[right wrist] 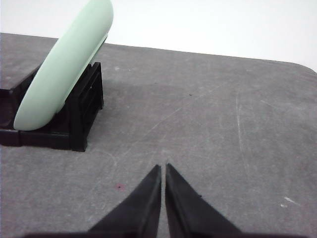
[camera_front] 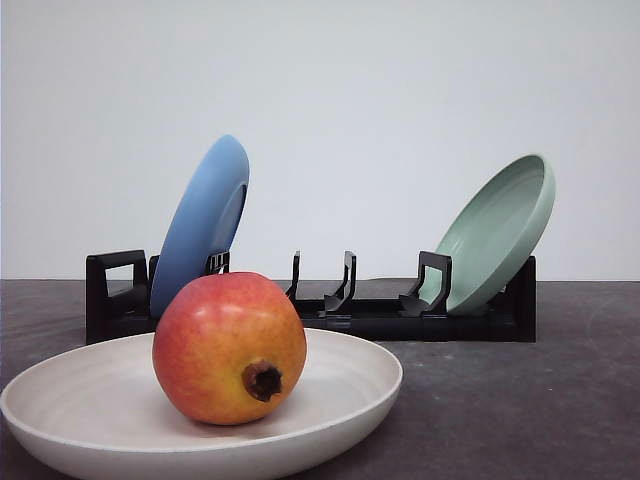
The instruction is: Place pomegranate in white plate
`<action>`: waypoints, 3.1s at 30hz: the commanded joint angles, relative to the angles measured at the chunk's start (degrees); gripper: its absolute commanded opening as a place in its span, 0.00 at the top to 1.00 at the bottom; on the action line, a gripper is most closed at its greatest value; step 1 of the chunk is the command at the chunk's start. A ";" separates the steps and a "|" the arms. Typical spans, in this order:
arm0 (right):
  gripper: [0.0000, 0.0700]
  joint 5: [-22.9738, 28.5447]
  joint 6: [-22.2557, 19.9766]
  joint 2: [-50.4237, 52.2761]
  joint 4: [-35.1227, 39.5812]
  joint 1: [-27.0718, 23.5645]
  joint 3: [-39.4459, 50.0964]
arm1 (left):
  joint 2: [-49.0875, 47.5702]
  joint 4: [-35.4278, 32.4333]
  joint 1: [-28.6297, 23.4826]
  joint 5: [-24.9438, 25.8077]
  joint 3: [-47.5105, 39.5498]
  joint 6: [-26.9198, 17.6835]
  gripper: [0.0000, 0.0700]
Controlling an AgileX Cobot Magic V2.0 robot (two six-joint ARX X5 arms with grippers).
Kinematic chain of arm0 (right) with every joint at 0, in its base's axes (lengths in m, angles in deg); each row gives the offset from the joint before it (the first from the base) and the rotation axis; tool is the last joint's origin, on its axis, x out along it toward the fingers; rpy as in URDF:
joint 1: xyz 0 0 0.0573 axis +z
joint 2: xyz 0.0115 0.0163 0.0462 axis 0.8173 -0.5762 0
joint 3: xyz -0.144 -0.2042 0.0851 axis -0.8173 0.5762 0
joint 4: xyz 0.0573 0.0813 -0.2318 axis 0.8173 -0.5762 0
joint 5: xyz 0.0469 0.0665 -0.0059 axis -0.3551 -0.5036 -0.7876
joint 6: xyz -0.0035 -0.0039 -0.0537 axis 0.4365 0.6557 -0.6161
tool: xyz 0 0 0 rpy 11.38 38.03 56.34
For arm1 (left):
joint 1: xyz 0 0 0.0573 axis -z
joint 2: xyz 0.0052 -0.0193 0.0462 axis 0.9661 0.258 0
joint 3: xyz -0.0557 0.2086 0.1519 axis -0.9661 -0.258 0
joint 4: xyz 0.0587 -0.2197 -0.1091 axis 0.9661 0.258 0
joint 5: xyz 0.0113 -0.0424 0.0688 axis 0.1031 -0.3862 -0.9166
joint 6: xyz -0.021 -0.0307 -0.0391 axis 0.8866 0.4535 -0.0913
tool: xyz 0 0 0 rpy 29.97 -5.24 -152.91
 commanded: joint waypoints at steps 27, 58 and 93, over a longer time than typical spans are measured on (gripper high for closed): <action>0.99 0.00 0.08 0.13 0.59 -0.09 0.24 | -0.07 -0.02 0.09 0.11 -0.63 0.00 1.00; 0.99 0.00 0.07 0.13 0.59 -0.09 0.24 | -0.07 -0.02 0.09 0.11 -0.63 0.00 1.00; 0.99 0.00 0.07 0.13 0.57 -0.09 0.24 | -0.07 -0.02 0.09 0.11 -0.63 0.00 1.00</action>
